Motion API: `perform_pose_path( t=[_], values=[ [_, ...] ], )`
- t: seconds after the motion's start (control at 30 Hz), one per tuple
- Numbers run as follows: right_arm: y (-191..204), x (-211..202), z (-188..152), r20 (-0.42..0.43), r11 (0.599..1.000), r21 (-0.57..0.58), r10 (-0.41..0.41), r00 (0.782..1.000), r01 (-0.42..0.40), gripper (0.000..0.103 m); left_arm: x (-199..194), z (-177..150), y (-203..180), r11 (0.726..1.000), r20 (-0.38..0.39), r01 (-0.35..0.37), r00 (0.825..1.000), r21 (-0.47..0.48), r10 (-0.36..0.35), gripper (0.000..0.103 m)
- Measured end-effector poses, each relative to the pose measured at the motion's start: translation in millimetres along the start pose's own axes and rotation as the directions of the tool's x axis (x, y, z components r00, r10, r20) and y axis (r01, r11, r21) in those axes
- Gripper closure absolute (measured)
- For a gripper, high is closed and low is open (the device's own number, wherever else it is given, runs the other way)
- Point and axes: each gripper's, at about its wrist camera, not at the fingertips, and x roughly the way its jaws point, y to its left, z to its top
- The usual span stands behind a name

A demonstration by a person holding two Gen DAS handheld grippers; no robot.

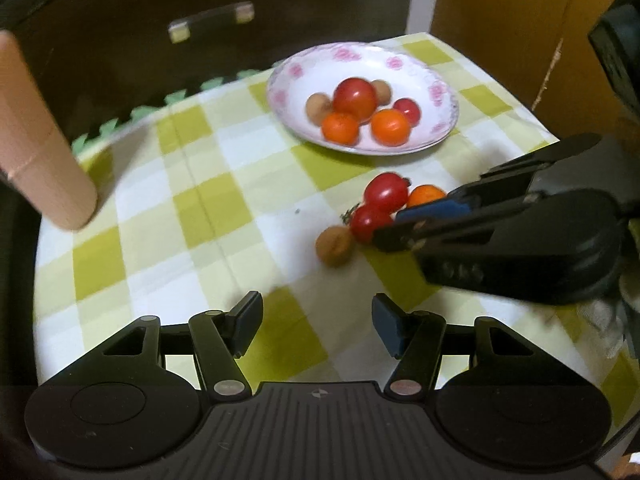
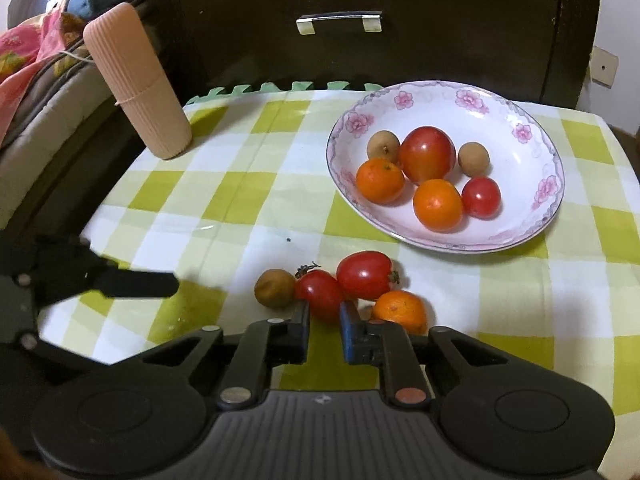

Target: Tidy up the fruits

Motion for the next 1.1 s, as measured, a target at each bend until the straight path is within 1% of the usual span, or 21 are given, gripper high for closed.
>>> perform_pose_path(
  t=[0.07, 0.2, 0.27, 0.3, 0.33, 0.37, 0.5, 0.63, 0.73, 0.87, 0.93, 1.03, 1.1],
  values=[
    [2, 0, 0, 0.021, 1.0, -0.013, -0.007, 1.0, 0.007, 0.086, -2, -2, 0, 1.0, 0.001, -0.009, 1.0, 0.004, 0.009, 0.035],
    [3, 4, 2, 0.043, 1.0, -0.021, -0.011, 0.999, 0.012, 0.085, 1, -1, 1, 1.0, -0.005, 0.003, 1.0, -0.001, -0.003, 0.035],
    [5, 8, 3, 0.02, 1.0, -0.023, -0.009, 1.0, 0.009, 0.086, 2, -1, 1, 1.0, -0.007, 0.008, 1.0, -0.001, -0.008, 0.035],
    [6, 9, 2, 0.012, 1.0, -0.027, -0.016, 1.0, 0.016, 0.088, 2, 0, 0, 1.0, -0.006, 0.01, 1.0, 0.003, -0.01, 0.035],
    [8, 8, 1, 0.007, 0.999, -0.038, -0.02, 1.0, 0.02, 0.095, 2, 1, -1, 1.0, -0.003, 0.009, 1.0, 0.011, -0.009, 0.035],
    [9, 7, 0, 0.0, 0.999, -0.045, -0.018, 1.0, 0.018, 0.098, 1, 2, -2, 1.0, 0.003, 0.007, 1.0, 0.019, -0.007, 0.035],
    [4, -7, -2, 0.02, 0.999, -0.032, -0.004, 1.0, 0.004, 0.099, -1, 6, -3, 1.0, 0.022, 0.011, 1.0, 0.023, -0.012, 0.035],
    [-6, -19, -7, 0.036, 1.0, 0.0, 0.005, 0.999, -0.005, 0.099, 6, 6, -1, 1.0, 0.009, 0.0, 1.0, 0.012, 0.0, 0.036],
    [-12, -27, -11, 0.041, 1.0, 0.014, 0.009, 0.999, -0.01, 0.099, 10, 9, -1, 1.0, 0.01, 0.006, 1.0, 0.004, -0.006, 0.037],
    [-17, -31, -15, 0.046, 1.0, 0.017, 0.01, 0.999, -0.01, 0.099, 15, 15, -5, 0.999, 0.039, 0.032, 0.999, -0.003, -0.032, 0.037],
    [-19, -32, -16, 0.045, 1.0, 0.015, 0.018, 0.999, -0.019, 0.099, 21, 18, -9, 1.0, 0.042, 0.029, 0.999, 0.01, -0.03, 0.038],
    [-20, -35, -19, 0.052, 1.0, -0.013, 0.007, 0.999, -0.006, 0.099, 32, 21, -16, 0.999, 0.035, 0.021, 0.999, 0.034, -0.022, 0.043],
    [-21, -37, -22, 0.054, 1.0, -0.023, 0.004, 0.999, -0.002, 0.099, 38, 21, -19, 0.999, 0.026, 0.022, 0.999, 0.044, -0.023, 0.049]
  ],
)
